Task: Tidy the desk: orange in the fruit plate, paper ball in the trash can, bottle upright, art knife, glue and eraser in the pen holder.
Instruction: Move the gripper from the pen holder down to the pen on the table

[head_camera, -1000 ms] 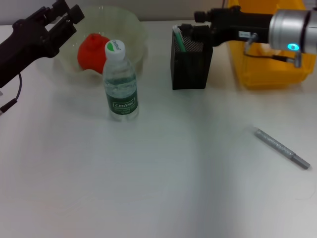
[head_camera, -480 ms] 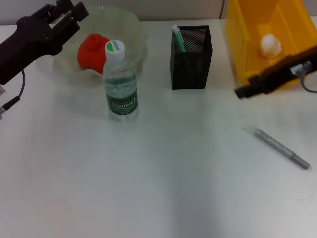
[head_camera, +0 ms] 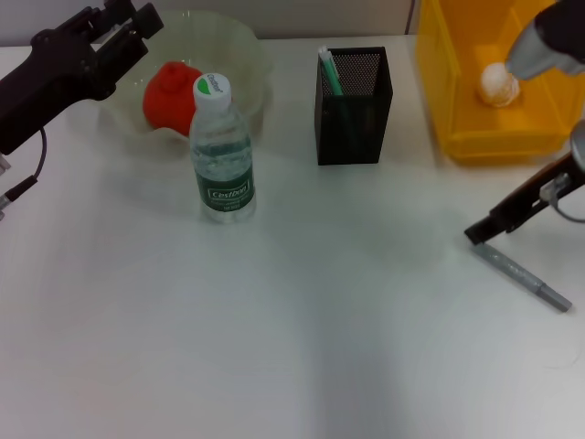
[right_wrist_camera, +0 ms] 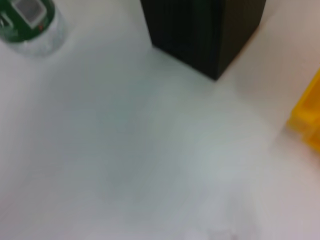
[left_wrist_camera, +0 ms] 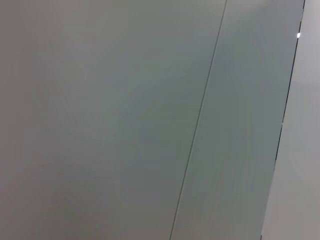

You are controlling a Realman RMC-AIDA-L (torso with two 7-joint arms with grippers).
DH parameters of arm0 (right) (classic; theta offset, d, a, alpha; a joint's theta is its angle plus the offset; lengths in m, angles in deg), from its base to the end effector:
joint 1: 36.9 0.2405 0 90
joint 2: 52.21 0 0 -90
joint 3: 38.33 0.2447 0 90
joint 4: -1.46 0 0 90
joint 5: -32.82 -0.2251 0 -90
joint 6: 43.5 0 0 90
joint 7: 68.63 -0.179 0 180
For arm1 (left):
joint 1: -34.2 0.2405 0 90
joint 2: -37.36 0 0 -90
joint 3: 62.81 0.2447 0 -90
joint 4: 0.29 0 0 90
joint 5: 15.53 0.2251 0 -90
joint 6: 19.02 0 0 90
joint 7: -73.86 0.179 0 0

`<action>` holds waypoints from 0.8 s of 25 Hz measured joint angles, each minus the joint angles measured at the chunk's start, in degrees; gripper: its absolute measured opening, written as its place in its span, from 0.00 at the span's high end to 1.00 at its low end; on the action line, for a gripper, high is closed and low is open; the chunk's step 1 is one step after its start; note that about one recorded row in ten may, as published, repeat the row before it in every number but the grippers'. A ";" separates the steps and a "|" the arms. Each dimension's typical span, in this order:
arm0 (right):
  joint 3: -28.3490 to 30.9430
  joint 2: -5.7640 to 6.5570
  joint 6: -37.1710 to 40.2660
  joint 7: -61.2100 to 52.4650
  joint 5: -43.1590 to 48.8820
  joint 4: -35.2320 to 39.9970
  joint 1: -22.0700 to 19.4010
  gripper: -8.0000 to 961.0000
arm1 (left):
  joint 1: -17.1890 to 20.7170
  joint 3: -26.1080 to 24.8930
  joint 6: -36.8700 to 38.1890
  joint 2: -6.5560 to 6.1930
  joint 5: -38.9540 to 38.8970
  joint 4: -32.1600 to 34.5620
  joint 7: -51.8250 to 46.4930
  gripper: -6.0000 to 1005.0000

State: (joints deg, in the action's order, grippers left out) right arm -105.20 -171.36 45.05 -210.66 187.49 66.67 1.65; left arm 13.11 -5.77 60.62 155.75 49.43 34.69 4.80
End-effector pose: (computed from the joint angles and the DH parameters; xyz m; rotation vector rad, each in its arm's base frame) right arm 0.2281 0.3856 -0.0103 -2.5072 1.1050 -0.5236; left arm -0.2356 0.3714 0.0263 -2.1454 -0.5785 -1.2132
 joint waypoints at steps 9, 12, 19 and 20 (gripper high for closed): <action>-1.77 -0.02 -3.05 0.25 0.57 -5.05 1.05 0.50 | -0.01 0.17 -0.02 0.08 0.01 0.00 -0.01 0.52; -2.52 -0.03 -4.23 0.26 0.60 -6.99 1.76 0.52 | 0.05 0.18 -0.02 0.08 0.03 0.00 0.02 0.52; -2.95 0.07 -5.58 0.38 0.71 -9.92 3.42 0.75 | 0.49 -0.01 0.11 0.08 0.00 0.00 -0.04 0.52; -3.11 0.10 -5.67 0.38 0.77 -10.05 3.52 0.77 | 0.52 -0.05 0.15 0.08 -0.01 0.00 -0.04 0.52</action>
State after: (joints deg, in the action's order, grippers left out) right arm -108.31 -171.26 39.38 -210.28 188.26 56.62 5.17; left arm 13.62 -5.82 60.77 155.84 49.42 34.69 4.76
